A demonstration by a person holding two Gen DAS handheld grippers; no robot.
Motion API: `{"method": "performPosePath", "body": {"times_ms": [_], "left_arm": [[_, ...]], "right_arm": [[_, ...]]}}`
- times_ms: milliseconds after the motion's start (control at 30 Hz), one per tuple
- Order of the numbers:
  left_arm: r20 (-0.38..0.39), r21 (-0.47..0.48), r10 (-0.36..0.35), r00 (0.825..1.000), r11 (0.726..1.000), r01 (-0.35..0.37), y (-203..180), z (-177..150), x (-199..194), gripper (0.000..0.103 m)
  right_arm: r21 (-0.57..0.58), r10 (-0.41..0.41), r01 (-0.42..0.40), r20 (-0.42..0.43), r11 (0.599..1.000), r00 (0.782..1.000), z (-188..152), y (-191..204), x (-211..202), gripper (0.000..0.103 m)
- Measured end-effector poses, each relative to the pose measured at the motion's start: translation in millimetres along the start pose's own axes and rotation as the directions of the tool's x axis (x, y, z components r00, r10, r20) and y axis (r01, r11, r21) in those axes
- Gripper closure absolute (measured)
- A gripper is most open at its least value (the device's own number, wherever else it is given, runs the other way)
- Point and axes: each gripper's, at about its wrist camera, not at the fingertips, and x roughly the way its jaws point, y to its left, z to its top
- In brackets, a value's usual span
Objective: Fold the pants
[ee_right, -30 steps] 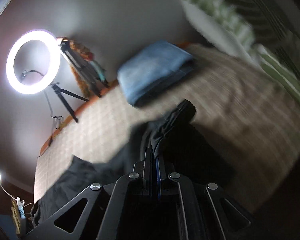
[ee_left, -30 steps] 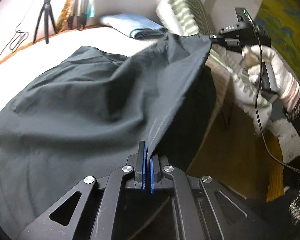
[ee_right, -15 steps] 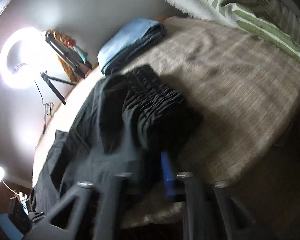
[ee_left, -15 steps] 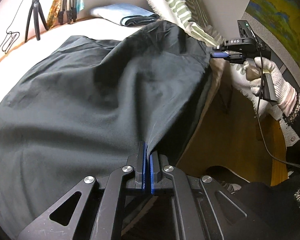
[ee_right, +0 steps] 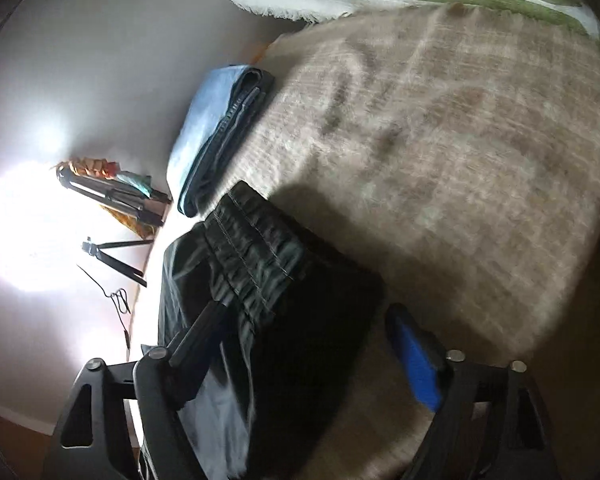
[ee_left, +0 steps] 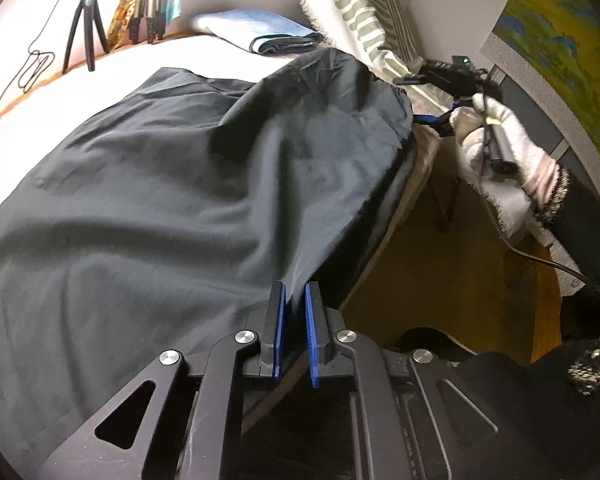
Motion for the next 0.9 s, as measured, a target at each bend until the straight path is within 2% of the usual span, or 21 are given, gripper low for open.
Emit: {"method": "performPosePath", "body": {"times_ms": [33, 67, 100, 133, 200, 233, 300, 367, 433, 533, 633, 667, 733, 767, 833, 900], "left_arm": [[0.01, -0.026, -0.004, 1.0, 1.0, 0.005, 5, 1, -8, 0.095], [0.031, -0.042, -0.003, 1.0, 0.999, 0.005, 10, 1, -17, 0.093], [0.065, -0.058, 0.015, 0.998, 0.998, -0.011, 18, 1, -29, 0.085], [0.111, -0.097, 0.058, 0.992, 0.994, -0.047, 32, 1, -43, 0.079], [0.174, -0.208, 0.117, 0.978, 0.975, -0.08, 64, -5, -64, 0.079], [0.188, -0.266, 0.168, 0.968, 0.957, -0.114, 82, -11, -72, 0.079], [0.156, -0.291, 0.271, 0.95, 0.932, -0.218, 104, -19, -71, 0.079], [0.095, -0.307, 0.329, 0.939, 0.907, -0.287, 123, -27, -59, 0.079], [0.061, -0.331, 0.342, 0.938, 0.893, -0.304, 134, -35, -47, 0.079], [0.097, -0.321, 0.347, 0.933, 0.898, -0.301, 132, -37, -46, 0.079], [0.107, -0.316, 0.341, 0.934, 0.902, -0.293, 133, -37, -45, 0.079], [0.106, -0.311, 0.337, 0.936, 0.905, -0.291, 135, -38, -46, 0.079], [0.099, -0.306, 0.334, 0.937, 0.907, -0.29, 136, -37, -48, 0.079], [0.096, -0.305, 0.335, 0.937, 0.906, -0.293, 135, -39, -51, 0.079], [0.09, -0.303, 0.339, 0.936, 0.905, -0.299, 133, -36, -54, 0.079], [0.099, -0.296, 0.33, 0.939, 0.91, -0.289, 128, -34, -55, 0.079]], "right_arm": [[-0.003, -0.019, 0.019, -0.009, 1.0, 1.0, 0, 2, 4, 0.033], [-0.018, -0.031, 0.032, 0.011, 0.999, 0.999, 0, 5, 5, 0.039], [-0.031, -0.041, 0.042, 0.013, 0.999, 0.999, 0, 6, 6, 0.059], [-0.048, -0.047, 0.048, 0.012, 0.998, 0.999, -1, 8, 8, 0.069], [-0.048, -0.037, 0.038, 0.023, 0.998, 0.999, -1, 5, 6, 0.078], [-0.051, -0.021, 0.023, 0.037, 0.998, 0.999, -3, 5, 1, 0.079], [-0.085, -0.018, 0.024, 0.063, 0.996, 0.998, -4, 11, -7, 0.083], [-0.143, -0.019, 0.033, 0.101, 0.989, 0.995, -8, 24, -24, 0.084], [-0.2, -0.016, 0.046, 0.149, 0.979, 0.989, -15, 36, -44, 0.085], [-0.24, -0.032, 0.088, 0.23, 0.967, 0.973, -34, 35, -75, 0.085], [-0.21, -0.119, 0.158, 0.187, 0.965, 0.975, -42, 2, -68, 0.085], [-0.187, -0.135, 0.162, 0.148, 0.969, 0.98, -42, -11, -59, 0.082], [-0.185, -0.151, 0.17, 0.11, 0.968, 0.982, -37, -21, -53, 0.069], [-0.197, -0.156, 0.177, 0.116, 0.964, 0.981, -35, -21, -56, 0.062], [-0.228, -0.171, 0.202, 0.148, 0.952, 0.974, -27, -16, -70, 0.061], [-0.263, -0.173, 0.221, 0.195, 0.939, 0.966, -18, -9, -85, 0.053]]}}
